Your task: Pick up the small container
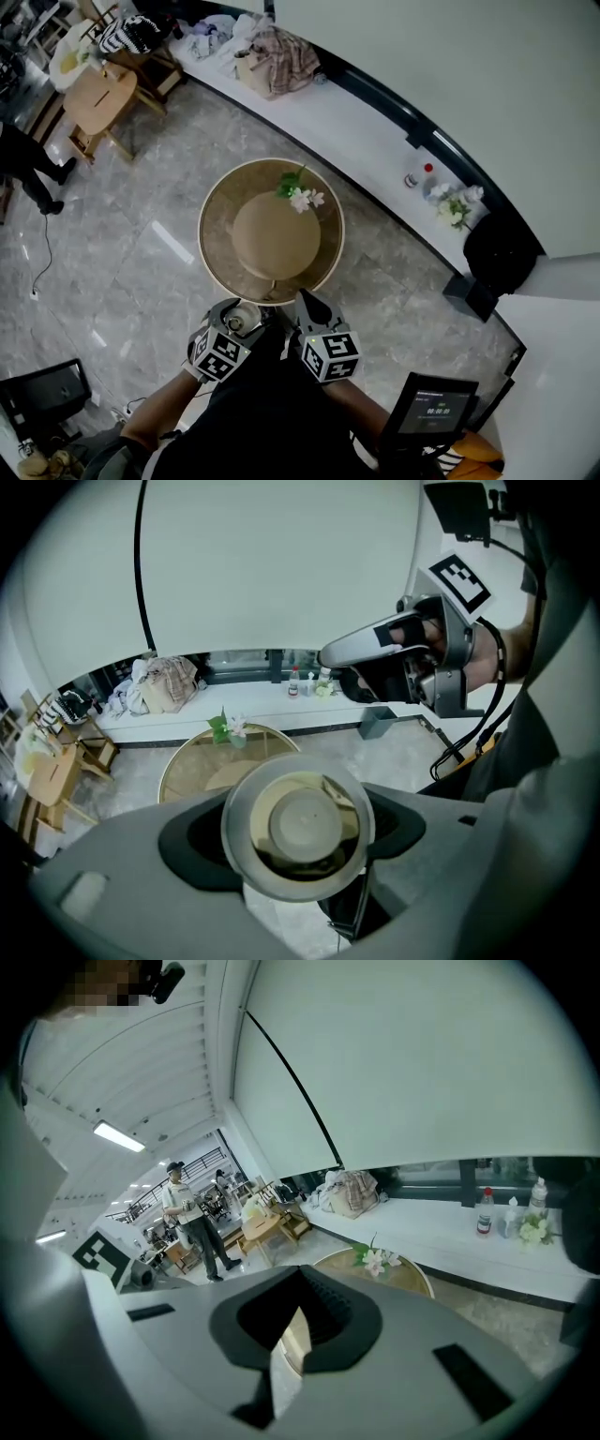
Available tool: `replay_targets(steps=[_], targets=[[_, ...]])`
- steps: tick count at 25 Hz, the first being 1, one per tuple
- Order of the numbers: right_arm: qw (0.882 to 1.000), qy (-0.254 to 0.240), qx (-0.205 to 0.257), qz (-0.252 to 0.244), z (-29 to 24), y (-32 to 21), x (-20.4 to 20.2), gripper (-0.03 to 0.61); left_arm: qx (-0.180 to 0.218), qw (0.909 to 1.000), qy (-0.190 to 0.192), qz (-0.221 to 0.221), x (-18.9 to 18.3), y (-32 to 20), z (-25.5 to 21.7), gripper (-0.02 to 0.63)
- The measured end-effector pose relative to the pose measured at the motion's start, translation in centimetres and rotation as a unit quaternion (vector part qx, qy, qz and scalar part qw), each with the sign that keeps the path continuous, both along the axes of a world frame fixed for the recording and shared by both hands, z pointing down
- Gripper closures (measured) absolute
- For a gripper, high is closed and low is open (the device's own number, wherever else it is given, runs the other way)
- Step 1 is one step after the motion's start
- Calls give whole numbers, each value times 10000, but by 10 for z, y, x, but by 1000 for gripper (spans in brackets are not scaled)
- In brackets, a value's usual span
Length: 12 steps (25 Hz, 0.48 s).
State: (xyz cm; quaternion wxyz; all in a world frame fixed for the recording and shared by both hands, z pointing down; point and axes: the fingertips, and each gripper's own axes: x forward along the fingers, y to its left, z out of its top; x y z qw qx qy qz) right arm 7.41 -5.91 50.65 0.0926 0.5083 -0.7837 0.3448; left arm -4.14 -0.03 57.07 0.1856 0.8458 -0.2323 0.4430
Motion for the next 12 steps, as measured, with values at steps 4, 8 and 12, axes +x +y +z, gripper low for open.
replay_targets(steps=[4, 8, 12], targets=[[9999, 11, 129, 64, -13, 6, 6, 583, 51, 10000, 46, 54, 4, 13, -18, 275], [9997, 25, 214, 104, -22, 8, 10, 583, 137, 9999, 67, 70, 4, 17, -33, 275], [9995, 7, 241, 205, -28, 12, 17, 583, 177, 9998, 88, 36, 6, 19, -43, 275]])
